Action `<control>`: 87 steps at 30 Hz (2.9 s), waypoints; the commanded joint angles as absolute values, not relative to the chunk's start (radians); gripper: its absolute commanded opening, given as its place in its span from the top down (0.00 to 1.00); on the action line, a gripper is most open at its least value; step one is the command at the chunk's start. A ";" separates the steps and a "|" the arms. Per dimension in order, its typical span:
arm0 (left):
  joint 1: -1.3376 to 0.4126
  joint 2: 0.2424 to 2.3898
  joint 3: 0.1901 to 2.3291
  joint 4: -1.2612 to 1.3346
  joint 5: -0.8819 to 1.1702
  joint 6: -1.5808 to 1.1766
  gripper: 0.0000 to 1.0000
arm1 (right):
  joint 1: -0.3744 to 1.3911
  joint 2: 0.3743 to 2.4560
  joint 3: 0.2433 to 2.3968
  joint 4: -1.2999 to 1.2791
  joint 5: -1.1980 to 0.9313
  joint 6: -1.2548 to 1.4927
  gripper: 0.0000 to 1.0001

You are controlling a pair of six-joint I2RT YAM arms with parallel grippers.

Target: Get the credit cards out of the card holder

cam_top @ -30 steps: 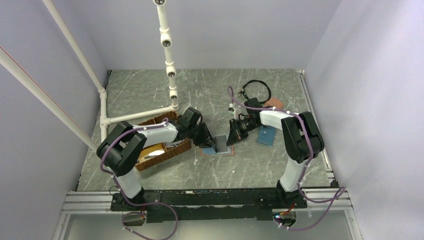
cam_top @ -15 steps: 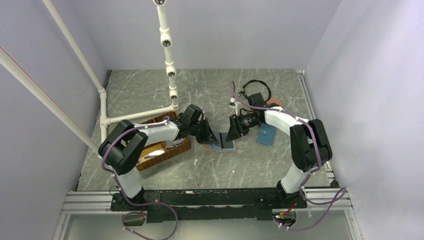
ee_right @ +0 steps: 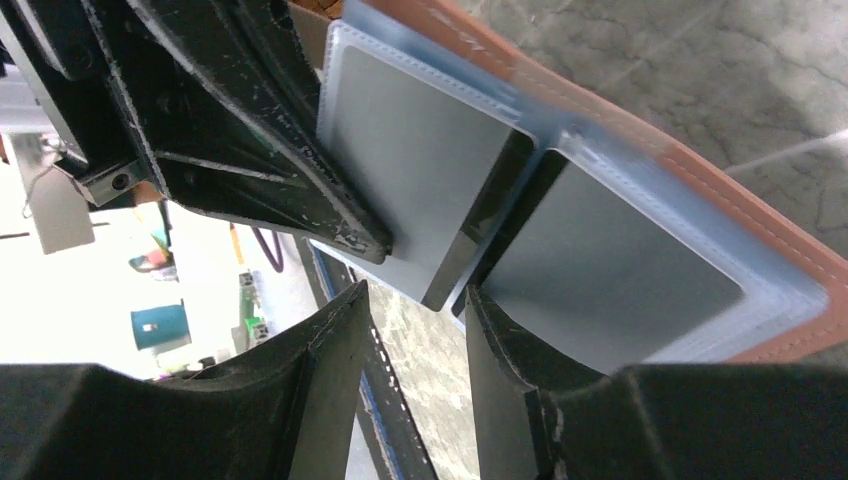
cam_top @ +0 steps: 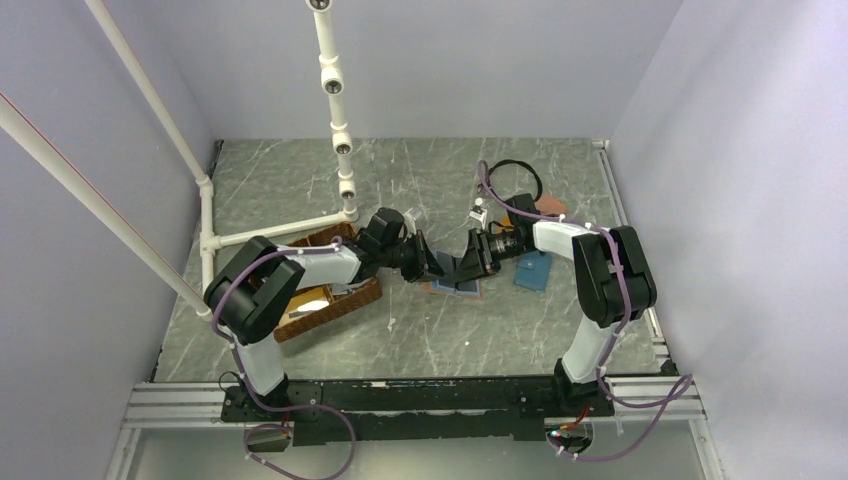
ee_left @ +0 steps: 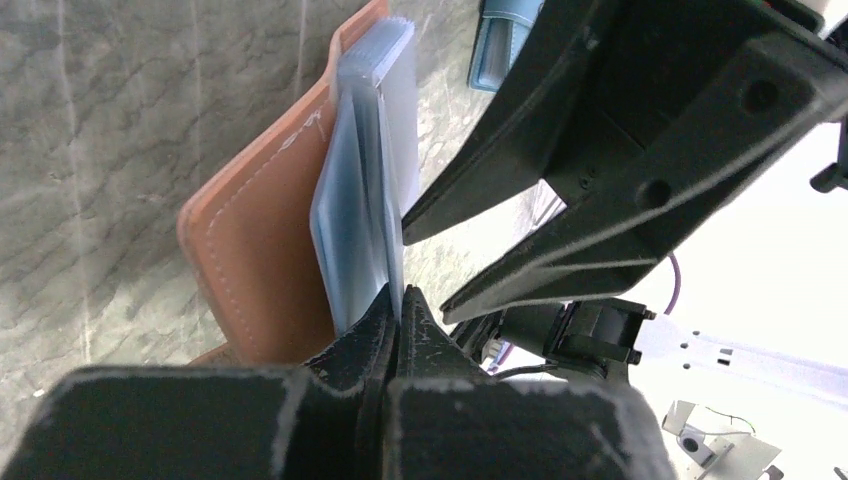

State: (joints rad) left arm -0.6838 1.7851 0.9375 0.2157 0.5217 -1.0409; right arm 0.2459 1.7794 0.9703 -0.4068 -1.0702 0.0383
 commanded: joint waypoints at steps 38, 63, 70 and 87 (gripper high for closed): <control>-0.644 1.769 0.802 0.703 0.629 -1.207 1.00 | 0.184 1.770 0.864 -0.004 -1.451 0.385 0.81; -0.597 1.765 0.741 0.719 0.655 -1.253 0.79 | 0.179 1.875 0.869 -0.051 -1.431 0.345 1.00; -0.594 1.777 0.756 0.641 0.650 -1.232 0.88 | 0.175 1.920 0.892 -0.109 -1.423 0.293 1.00; -0.564 1.775 0.747 0.577 0.655 -1.206 1.00 | 0.163 1.974 0.925 -0.208 -1.432 0.193 1.00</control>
